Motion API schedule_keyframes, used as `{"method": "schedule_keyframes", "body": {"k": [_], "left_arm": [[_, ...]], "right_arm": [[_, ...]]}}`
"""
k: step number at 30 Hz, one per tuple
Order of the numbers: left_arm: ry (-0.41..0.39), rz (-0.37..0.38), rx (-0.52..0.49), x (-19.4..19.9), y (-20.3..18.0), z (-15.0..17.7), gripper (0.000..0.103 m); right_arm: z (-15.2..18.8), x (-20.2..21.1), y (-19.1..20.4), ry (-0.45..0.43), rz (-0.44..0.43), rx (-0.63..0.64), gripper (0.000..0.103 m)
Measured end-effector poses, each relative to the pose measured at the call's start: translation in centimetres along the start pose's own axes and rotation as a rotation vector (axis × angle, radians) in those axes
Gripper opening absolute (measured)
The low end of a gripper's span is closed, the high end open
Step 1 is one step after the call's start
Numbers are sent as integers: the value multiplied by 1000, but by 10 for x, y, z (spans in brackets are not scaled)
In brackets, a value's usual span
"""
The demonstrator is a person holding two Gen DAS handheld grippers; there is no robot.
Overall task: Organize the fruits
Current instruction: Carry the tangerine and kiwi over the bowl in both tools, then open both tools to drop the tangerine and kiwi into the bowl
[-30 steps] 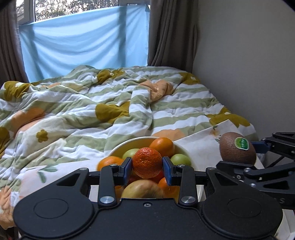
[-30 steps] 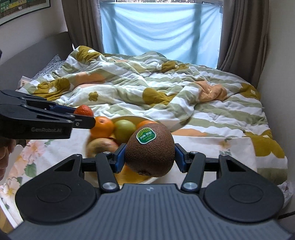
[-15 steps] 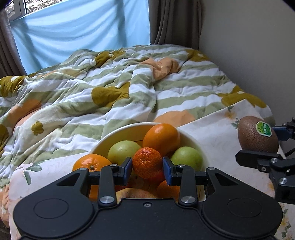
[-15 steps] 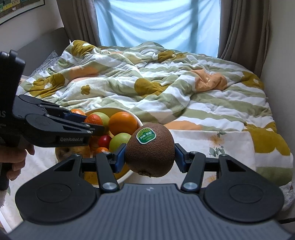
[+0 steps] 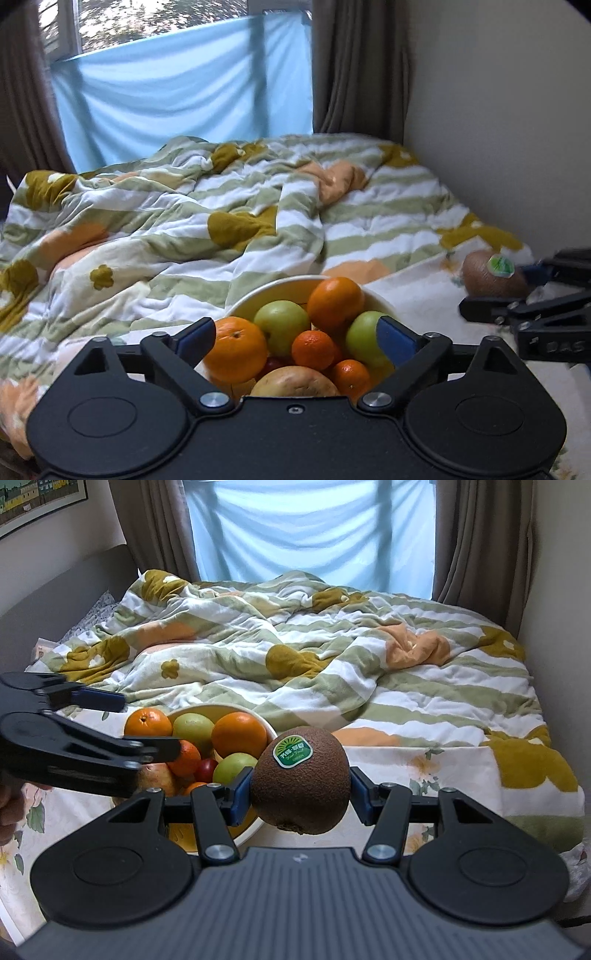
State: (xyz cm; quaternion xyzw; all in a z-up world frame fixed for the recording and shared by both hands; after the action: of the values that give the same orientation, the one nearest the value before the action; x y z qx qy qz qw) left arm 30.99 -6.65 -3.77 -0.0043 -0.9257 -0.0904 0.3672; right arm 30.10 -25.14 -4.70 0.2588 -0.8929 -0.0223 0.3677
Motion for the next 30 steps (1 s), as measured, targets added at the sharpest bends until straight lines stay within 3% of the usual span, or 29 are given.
{"method": "schedule_keyframes", "body": {"k": [13,30], "left_arm": [[8,-35,67,25,62,28,101],[18,15,47,13,86,47,101]], "right_arm": [[10,-26,51,-1,-1,-50,69],[43,-60,62,-180,57,-232,71]]}}
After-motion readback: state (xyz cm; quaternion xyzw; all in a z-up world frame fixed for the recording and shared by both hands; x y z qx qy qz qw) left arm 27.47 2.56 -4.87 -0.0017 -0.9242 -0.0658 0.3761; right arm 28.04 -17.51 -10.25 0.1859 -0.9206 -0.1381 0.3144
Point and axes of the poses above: each gripper's, at about its wrist camera, not at the fingertips, and x roughly against the way its jaws point, y to its left, z to its underside, the point moved 4 cm from there along -x, roughly the way its jaws point, and after that the axes turned 13 degrees about -z, right-handed, at the moved point
